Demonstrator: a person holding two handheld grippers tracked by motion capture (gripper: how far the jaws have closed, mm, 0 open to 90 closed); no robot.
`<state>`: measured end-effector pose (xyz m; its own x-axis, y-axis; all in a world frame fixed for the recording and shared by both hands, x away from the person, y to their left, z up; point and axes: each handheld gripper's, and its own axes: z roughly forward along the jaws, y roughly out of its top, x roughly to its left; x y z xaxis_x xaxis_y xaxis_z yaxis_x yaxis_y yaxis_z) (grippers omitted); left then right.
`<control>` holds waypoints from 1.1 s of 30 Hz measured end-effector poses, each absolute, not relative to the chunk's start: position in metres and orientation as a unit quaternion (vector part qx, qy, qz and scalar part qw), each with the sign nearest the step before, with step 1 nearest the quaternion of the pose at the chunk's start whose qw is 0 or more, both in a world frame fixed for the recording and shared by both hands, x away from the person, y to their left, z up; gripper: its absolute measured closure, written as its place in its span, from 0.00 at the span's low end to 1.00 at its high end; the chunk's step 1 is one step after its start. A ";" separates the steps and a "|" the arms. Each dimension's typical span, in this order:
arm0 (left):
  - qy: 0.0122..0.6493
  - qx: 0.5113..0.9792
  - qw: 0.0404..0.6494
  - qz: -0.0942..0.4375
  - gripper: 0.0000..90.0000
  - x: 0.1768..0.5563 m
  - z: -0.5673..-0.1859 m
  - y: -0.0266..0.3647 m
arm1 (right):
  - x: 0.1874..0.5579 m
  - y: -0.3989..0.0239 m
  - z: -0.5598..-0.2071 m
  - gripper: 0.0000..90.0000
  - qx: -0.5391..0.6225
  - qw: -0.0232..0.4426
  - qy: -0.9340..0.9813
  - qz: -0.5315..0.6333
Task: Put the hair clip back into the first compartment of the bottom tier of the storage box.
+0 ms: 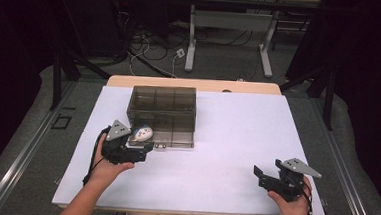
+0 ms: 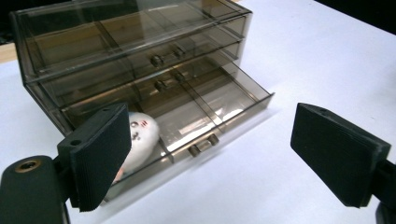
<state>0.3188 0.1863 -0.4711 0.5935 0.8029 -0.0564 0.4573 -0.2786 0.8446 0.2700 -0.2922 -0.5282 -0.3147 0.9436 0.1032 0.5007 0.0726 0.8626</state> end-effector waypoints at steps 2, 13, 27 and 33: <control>0.405 0.776 0.444 0.192 0.14 0.315 -0.471 0.186 | 0.270 -0.292 -0.529 0.17 0.525 0.257 0.686 0.433; 0.403 0.765 0.465 0.190 0.11 0.290 -0.467 0.194 | 0.270 -0.292 -0.529 0.17 0.525 0.261 0.681 0.440; 0.439 0.722 0.494 0.206 0.01 0.266 -0.464 0.225 | 0.269 -0.292 -0.528 0.17 0.526 0.256 0.686 0.432; 0.454 0.714 0.491 0.209 0.01 0.265 -0.467 0.236 | 0.269 -0.291 -0.528 0.17 0.526 0.256 0.684 0.435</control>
<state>0.2646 0.2360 -0.4667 0.5004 0.8531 -0.1476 0.4428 -0.1056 0.8904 0.2695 -0.2915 -0.5282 -0.3149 0.9429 0.1087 0.4976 0.0665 0.8649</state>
